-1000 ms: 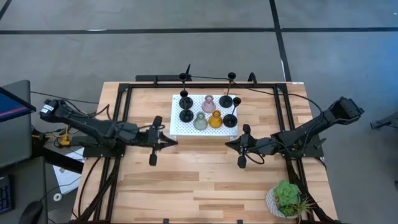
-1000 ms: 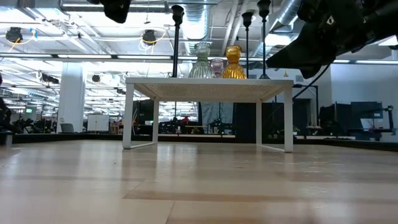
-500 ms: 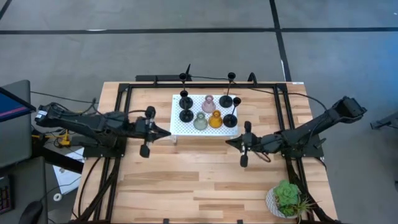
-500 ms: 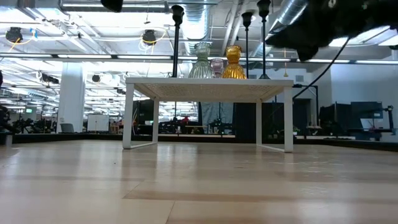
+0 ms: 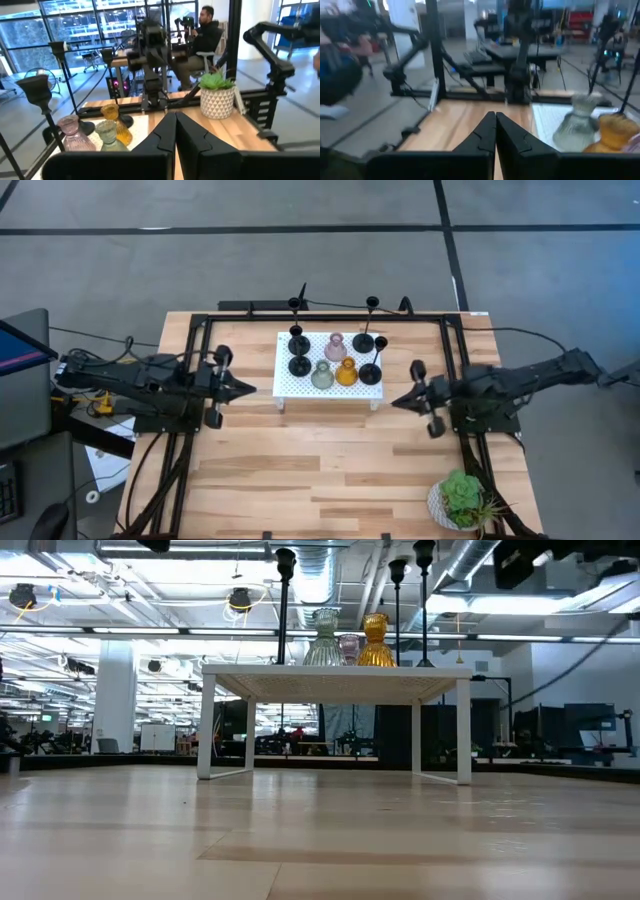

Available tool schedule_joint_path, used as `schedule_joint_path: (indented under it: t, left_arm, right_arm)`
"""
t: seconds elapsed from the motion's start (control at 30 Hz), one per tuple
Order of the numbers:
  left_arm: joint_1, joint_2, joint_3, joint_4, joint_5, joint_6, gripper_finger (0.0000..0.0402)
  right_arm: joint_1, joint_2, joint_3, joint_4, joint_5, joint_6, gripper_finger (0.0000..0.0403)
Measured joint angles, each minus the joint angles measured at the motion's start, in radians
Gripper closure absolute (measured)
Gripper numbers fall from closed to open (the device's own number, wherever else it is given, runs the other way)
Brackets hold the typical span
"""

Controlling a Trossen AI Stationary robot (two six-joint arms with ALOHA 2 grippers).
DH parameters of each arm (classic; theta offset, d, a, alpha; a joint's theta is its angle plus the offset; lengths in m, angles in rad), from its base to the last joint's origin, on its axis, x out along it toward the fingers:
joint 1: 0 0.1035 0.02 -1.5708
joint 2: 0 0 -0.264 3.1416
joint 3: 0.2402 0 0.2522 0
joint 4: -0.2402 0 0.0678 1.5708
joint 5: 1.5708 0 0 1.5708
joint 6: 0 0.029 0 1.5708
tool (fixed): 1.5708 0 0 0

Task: Pick & Place candle stick holders
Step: Return to Home Position

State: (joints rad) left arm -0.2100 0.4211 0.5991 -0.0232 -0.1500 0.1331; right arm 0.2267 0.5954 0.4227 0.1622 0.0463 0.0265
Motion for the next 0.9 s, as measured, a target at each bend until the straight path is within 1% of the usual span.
schedule_joint_path:
  t: [0.1,0.2,0.27,0.43,0.63,0.77,0.9]
  left_arm:
    - [0.0,-0.008,0.0,-0.003,-0.002,0.056,0.0395]
    - [0.0,-0.037,0.0,-0.008,-0.009,0.079,0.0395]
    - [0.0,-0.059,0.002,-0.008,-0.03,0.093,0.0395]
    - [0.0,-0.138,0.002,-0.092,-0.048,0.098,0.0395]
    - [0.0,-0.254,-0.003,-0.2,-0.064,0.085,0.0396]
    - [0.0,-0.323,-0.05,-0.2,-0.067,0.073,0.0396]
    - [0.0,-0.399,-0.118,-0.21,-0.067,0.073,0.0396]
  right_arm:
    - [-0.065,-0.104,0.021,-0.105,-0.049,0.001,0.0403]
    - [-0.117,-0.185,0.068,-0.264,-0.05,0.022,0.0403]
    - [-0.146,-0.228,0.09,-0.331,-0.047,0.024,0.0403]
    - [-0.188,-0.327,0.097,-0.37,-0.047,-0.007,0.0403]
    - [-0.22,-0.437,0.096,-0.493,-0.046,-0.001,0.0403]
    - [-0.225,-0.491,0.096,-0.532,-0.043,0.007,0.0403]
    - [-0.225,-0.54,0.096,-0.531,-0.042,0.0,0.0403]
